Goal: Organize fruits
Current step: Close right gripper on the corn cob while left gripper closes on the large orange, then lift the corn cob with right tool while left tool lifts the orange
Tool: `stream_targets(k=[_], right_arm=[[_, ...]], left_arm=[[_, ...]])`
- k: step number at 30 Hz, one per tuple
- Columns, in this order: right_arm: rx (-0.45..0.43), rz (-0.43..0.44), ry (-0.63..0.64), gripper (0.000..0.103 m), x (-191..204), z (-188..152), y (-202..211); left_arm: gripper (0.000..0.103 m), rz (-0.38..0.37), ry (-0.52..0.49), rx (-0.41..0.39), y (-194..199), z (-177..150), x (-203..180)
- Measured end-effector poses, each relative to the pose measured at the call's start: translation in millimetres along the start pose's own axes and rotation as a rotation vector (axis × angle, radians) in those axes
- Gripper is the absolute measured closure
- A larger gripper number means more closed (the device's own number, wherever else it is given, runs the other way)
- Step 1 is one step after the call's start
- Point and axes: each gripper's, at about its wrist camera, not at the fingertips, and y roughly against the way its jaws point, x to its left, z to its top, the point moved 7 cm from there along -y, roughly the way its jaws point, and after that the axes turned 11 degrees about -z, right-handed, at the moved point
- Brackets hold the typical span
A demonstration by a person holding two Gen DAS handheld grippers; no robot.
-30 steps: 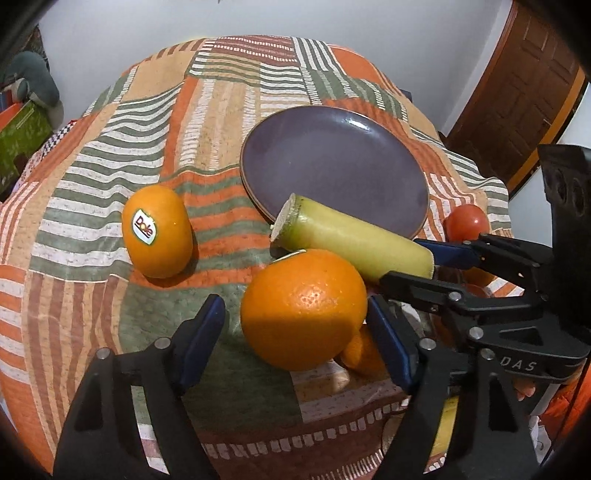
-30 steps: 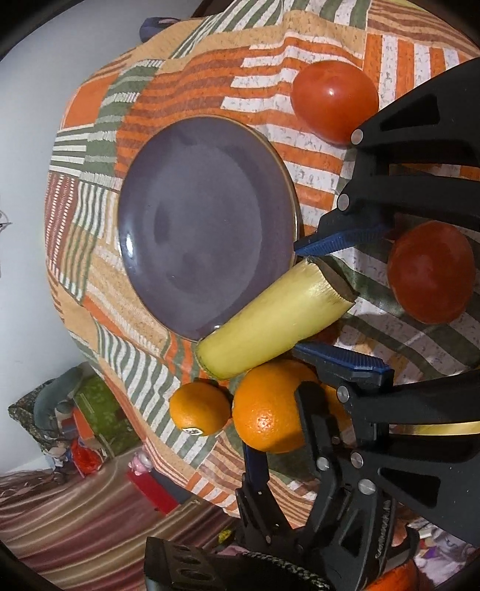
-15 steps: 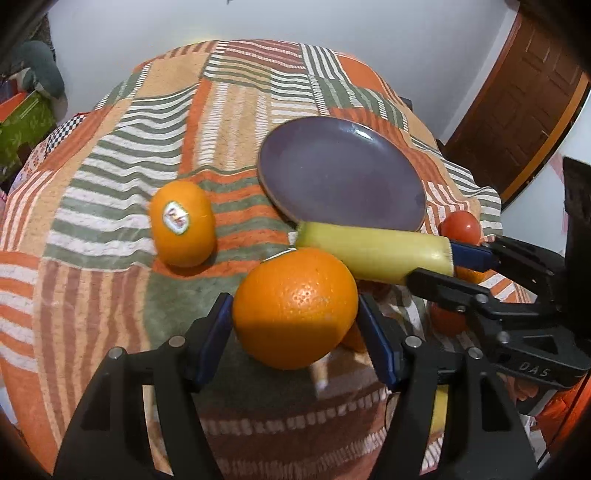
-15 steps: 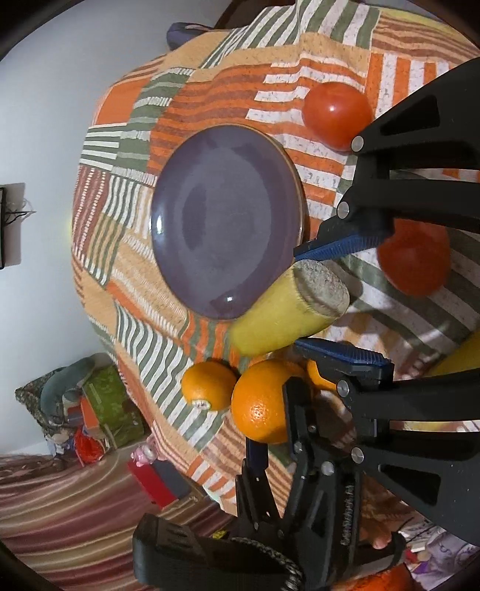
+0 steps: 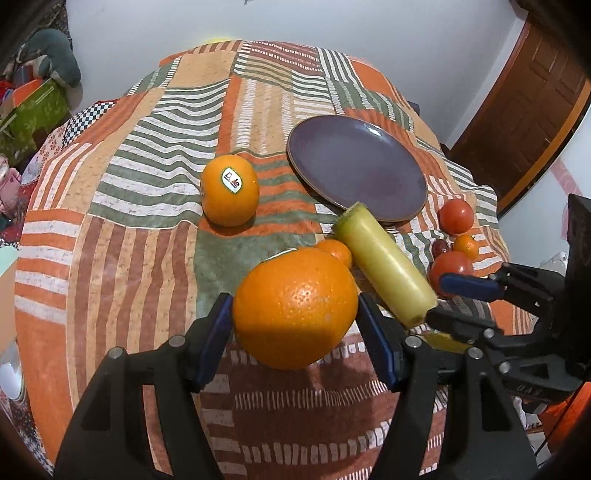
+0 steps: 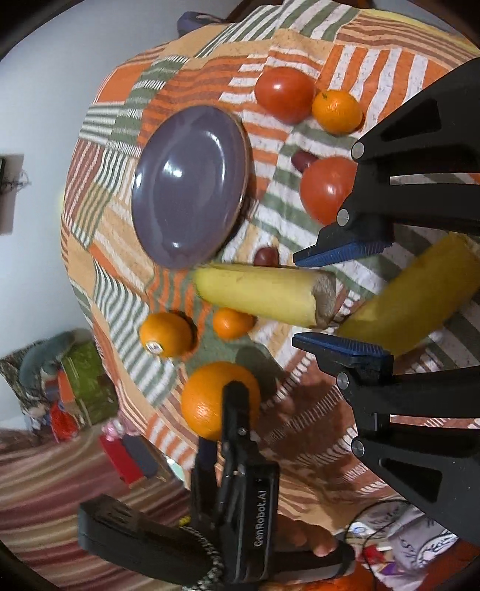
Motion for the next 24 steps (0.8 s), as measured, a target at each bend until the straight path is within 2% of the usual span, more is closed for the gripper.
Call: stream_targets(k=[4,13,24], right_arm=[[0.013,-0.005,0.010,0.069,5.3,6.3,-10.2],[0.054,0.011,-0.070,0.068,-0.6,19.0,-32.6],[0.100,-0.034,-0.103,0.066,2.4,26.0,-52.1]], left_arm=[[0.036,0.000,-0.006,0.000,1.4,-3.0,-0.3],[0.036,-0.007,-0.019,-0.004,4.4,-8.4,1.1],[0.036,-0.021,0.000,-0.008,2.5,-9.2,5.0]])
